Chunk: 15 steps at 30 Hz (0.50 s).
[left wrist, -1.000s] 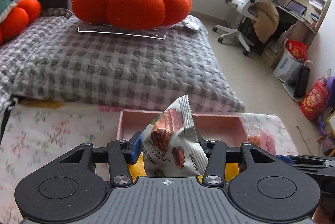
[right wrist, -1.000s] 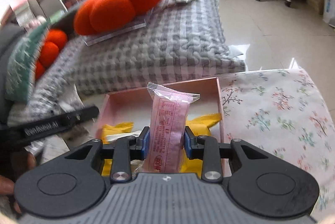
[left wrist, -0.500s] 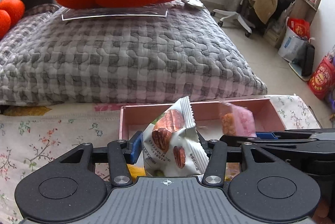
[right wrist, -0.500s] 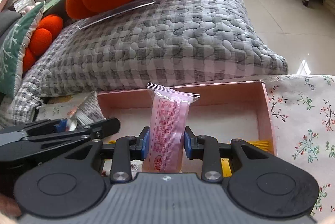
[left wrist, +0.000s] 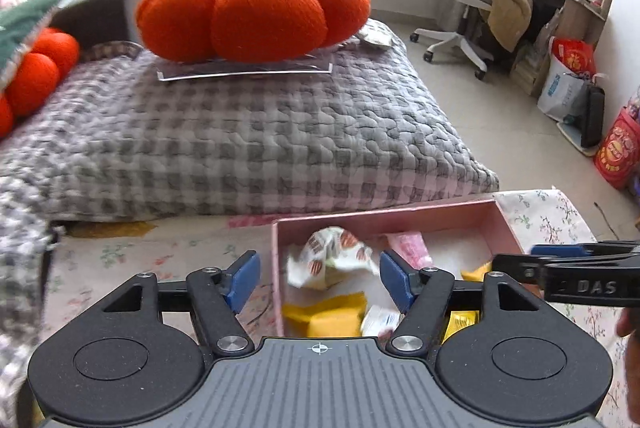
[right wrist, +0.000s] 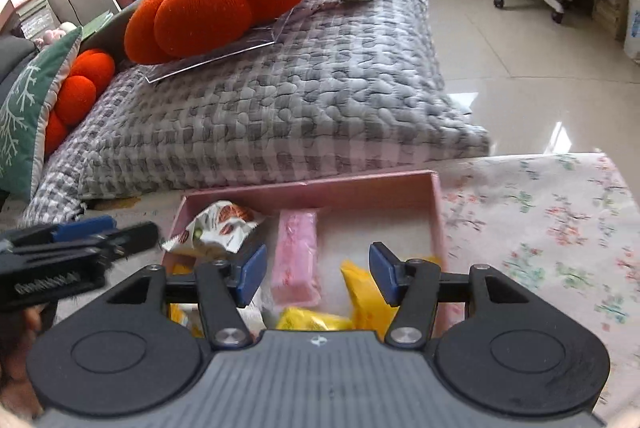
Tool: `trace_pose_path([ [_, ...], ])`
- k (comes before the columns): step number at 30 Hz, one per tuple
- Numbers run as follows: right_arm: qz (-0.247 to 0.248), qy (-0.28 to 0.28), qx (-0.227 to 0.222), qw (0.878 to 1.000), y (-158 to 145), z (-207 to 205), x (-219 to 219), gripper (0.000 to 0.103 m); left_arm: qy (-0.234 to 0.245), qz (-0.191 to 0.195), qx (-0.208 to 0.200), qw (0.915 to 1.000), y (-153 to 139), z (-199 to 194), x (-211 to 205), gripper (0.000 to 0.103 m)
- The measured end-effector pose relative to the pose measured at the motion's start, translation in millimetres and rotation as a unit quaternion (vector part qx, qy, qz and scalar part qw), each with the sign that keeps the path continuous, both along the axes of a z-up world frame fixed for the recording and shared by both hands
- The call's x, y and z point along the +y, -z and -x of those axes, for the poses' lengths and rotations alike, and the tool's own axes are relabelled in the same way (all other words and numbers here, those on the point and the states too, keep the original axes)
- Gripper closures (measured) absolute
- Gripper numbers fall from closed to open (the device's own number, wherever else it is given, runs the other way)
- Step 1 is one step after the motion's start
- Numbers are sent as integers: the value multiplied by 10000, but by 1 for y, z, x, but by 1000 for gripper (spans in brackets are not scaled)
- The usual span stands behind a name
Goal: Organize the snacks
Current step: 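Open both grippers to drop the pink bar and almond packet into the box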
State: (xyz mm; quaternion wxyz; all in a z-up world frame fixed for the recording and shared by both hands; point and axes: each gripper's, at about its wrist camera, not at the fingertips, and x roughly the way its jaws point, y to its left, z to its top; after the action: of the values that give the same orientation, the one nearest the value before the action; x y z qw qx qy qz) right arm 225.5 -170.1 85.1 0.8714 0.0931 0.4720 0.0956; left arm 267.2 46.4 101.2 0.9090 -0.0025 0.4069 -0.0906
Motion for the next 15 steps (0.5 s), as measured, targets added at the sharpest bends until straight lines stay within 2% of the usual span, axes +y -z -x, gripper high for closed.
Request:
trace_pose_path([
  [7, -54, -48, 391, 9992, -11, 34, -5, 44, 391, -362, 258, 9982, -7, 58, -4, 34],
  [15, 223, -1082, 688, 9915, -4, 99, 19, 37, 806, -424, 810, 9925, 14, 121, -10, 33],
])
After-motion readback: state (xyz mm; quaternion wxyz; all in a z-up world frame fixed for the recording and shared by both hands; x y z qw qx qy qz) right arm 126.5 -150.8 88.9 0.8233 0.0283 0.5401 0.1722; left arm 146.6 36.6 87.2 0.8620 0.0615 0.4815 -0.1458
